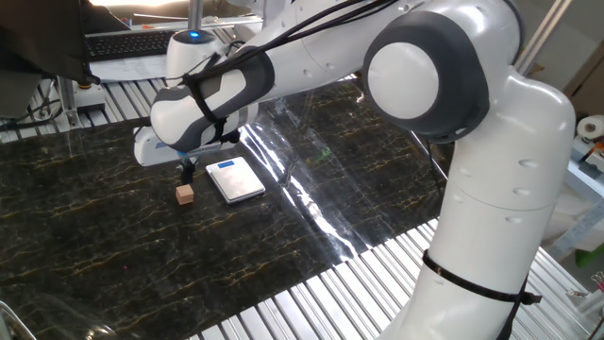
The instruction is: Place the block on the scale
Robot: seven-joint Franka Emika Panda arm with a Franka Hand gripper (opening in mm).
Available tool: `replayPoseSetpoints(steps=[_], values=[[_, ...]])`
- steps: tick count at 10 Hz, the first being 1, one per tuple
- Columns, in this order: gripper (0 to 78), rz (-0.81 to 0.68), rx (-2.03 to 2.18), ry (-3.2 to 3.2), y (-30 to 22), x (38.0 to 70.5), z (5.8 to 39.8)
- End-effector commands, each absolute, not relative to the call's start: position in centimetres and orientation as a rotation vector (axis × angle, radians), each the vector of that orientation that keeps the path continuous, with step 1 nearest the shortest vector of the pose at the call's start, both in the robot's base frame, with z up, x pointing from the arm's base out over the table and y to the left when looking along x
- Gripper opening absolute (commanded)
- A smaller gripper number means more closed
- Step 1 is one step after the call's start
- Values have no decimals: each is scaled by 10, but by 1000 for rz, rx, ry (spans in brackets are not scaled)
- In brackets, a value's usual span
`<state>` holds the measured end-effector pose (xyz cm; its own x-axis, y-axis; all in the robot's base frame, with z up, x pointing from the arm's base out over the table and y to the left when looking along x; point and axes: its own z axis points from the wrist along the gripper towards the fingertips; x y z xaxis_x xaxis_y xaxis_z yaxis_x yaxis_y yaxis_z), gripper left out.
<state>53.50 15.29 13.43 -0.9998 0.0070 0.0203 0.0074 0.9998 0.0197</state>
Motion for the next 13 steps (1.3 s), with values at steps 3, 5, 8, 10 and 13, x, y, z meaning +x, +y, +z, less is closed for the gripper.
replayPoseSetpoints(steps=[3, 5, 8, 10, 13], values=[[0, -45, -19, -3121, 153, 536, 136], [0, -54, -22, -3121, 153, 537, 136], [775, -55, -20, -3121, 153, 537, 136], [775, -55, -20, -3121, 153, 537, 136], [775, -55, -20, -3121, 153, 537, 136]])
